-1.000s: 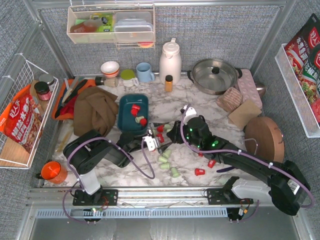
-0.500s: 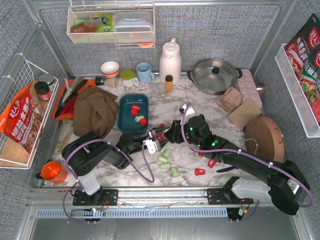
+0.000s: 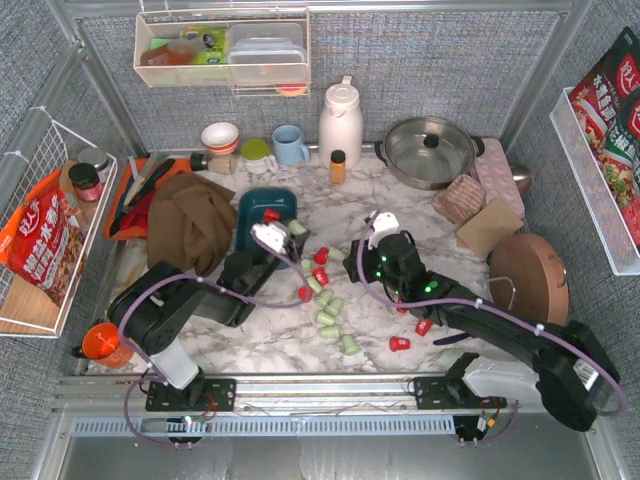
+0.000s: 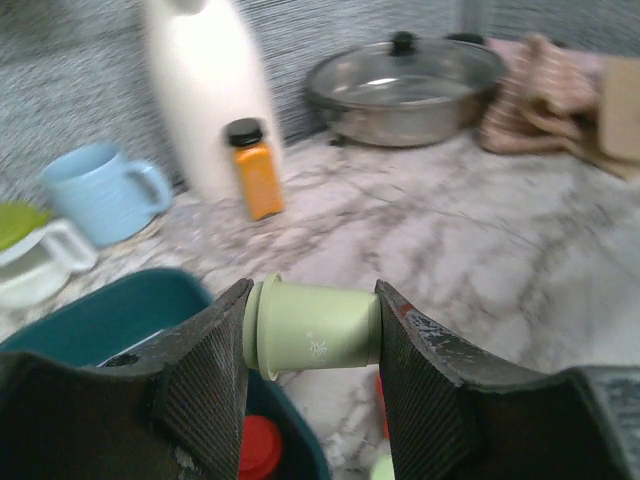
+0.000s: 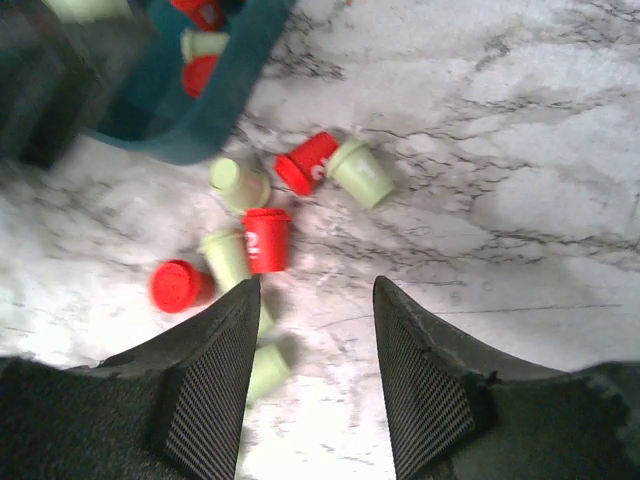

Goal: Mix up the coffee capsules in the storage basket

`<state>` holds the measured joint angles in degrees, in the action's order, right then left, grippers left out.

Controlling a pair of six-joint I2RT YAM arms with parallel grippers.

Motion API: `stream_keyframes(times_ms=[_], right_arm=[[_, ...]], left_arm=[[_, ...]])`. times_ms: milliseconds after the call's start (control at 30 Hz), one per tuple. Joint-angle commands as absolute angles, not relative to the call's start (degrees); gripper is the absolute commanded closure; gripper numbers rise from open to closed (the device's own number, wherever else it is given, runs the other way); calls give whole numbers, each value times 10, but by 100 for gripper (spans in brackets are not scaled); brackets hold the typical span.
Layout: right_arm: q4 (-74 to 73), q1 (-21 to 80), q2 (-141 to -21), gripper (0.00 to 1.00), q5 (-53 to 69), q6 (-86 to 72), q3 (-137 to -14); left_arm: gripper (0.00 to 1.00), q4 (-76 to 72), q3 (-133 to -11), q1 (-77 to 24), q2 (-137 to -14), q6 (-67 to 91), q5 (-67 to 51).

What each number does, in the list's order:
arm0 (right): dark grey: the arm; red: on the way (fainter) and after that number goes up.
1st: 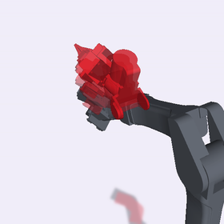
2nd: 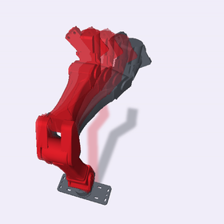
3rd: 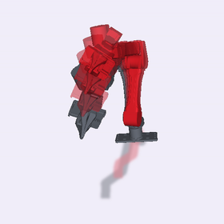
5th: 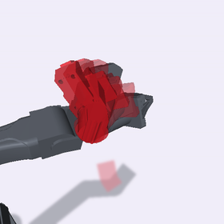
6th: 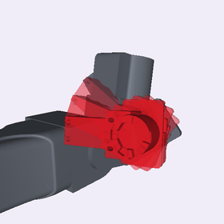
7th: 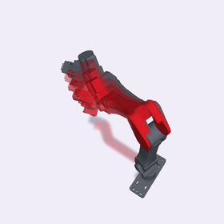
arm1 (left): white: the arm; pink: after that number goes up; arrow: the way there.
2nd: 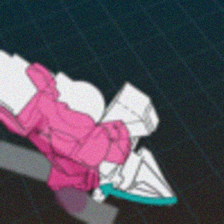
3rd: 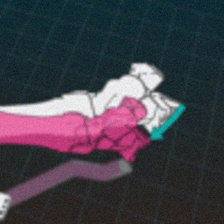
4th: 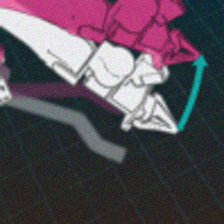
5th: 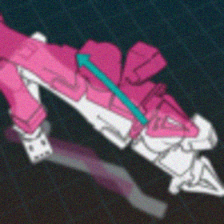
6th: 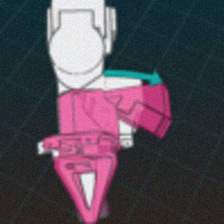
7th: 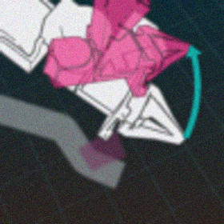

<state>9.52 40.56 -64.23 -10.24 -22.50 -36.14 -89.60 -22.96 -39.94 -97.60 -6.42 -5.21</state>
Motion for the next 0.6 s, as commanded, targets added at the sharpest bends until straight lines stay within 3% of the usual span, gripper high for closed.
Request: stream_keyframes(times_ms=[0, 100, 200, 567], right_arm=[[114, 390, -698, 47, -57, -81, -386], [71, 376, -758, 47, 6, -15, -445], [46, 359, -816, 47, 59, 20, -487], [-10, 340, -969, 49, 102, 77, -600]], left_arm=[[54, -707, -284, -364, -933, 105, 98], [53, -482, -360, -338, -925, 174, 134], [51, -376, -415, -319, -943, 206, 133], [40, -247, -497, -266, -995, 277, 133]])
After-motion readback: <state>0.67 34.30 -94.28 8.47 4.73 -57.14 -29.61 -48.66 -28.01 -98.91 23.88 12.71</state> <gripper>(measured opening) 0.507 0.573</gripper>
